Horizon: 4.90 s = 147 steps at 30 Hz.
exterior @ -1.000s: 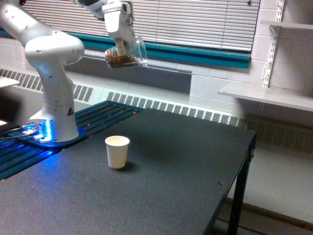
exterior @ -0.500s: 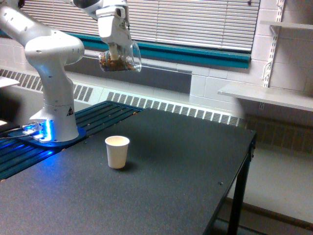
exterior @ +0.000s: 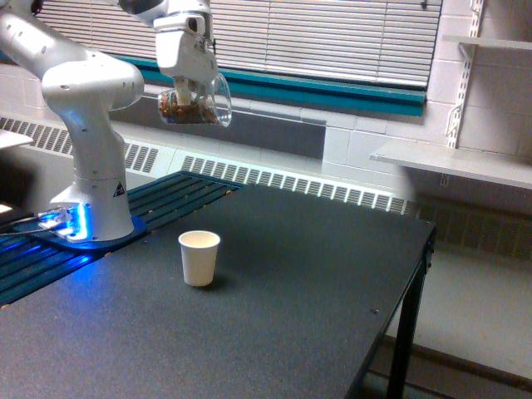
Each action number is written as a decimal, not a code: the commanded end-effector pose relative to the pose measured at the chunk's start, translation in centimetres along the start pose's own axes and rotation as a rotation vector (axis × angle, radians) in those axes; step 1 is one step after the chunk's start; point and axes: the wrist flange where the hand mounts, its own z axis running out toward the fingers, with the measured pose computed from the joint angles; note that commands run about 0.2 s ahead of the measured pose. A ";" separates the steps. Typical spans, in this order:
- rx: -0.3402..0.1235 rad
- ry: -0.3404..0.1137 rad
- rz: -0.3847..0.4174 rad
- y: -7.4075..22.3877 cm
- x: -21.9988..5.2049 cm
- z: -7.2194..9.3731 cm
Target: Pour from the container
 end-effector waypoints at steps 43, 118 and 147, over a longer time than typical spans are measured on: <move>-0.087 -0.153 0.035 1.8 -0.2 4.5; -0.195 -0.218 0.018 2.3 -0.9 7.3; -0.222 -0.212 0.072 3.6 -0.7 6.8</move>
